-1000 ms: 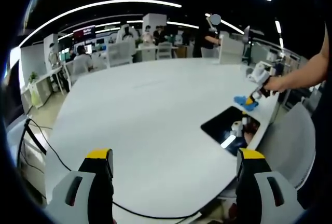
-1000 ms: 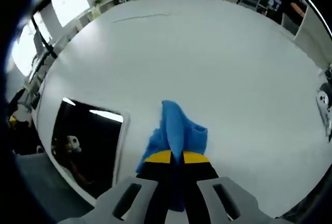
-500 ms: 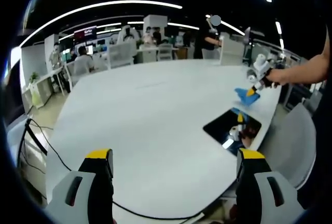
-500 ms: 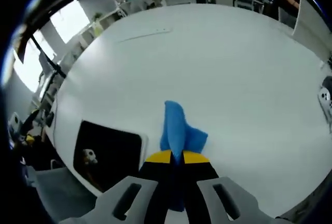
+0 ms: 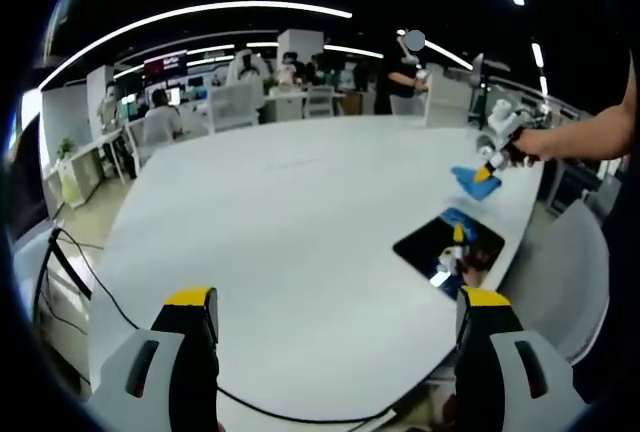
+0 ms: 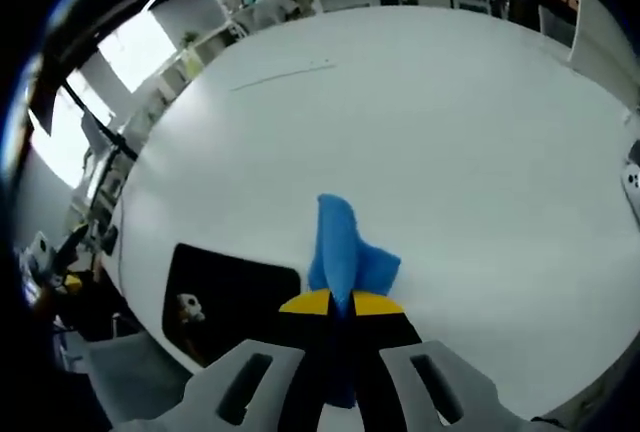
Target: Wipe the mirror surface with the cleaning cloth until all visible marks leave the cleaned area.
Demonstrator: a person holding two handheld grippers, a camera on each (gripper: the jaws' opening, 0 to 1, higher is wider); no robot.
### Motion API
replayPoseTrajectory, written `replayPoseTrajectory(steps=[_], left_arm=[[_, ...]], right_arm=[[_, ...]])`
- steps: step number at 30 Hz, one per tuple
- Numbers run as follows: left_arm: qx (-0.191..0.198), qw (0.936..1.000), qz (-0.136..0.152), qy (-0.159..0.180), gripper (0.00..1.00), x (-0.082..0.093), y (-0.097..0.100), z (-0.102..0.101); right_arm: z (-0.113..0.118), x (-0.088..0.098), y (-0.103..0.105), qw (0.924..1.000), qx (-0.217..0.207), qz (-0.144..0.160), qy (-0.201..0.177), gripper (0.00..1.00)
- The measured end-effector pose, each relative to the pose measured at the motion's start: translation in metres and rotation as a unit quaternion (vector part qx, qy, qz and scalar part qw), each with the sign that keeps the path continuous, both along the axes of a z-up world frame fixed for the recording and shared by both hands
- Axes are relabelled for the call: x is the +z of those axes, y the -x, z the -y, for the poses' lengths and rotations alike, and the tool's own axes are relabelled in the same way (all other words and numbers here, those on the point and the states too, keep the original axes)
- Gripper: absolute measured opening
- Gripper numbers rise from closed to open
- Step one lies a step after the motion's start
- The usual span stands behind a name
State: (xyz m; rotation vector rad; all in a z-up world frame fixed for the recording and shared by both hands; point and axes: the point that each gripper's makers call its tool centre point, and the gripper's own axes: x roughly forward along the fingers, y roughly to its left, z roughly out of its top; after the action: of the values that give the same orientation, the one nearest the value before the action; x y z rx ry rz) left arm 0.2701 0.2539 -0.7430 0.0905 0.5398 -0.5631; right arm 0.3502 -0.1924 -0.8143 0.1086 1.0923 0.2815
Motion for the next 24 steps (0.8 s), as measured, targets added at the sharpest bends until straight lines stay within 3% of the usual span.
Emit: replayPoseTrajectory(steps=[16, 24], left_arm=[[-0.003, 1.0, -0.002, -0.001, 0.99, -0.002, -0.003, 0.0], [-0.004, 1.0, -0.008, -0.002, 0.99, -0.005, 0.0, 0.0]], right_arm=[[-0.028, -0.008, -0.004, 0.9998, 0.013, -0.012, -0.012, 0.0], [-0.056, -0.017, -0.003, 0.9991, 0.029, -0.021, -0.021, 0.0]])
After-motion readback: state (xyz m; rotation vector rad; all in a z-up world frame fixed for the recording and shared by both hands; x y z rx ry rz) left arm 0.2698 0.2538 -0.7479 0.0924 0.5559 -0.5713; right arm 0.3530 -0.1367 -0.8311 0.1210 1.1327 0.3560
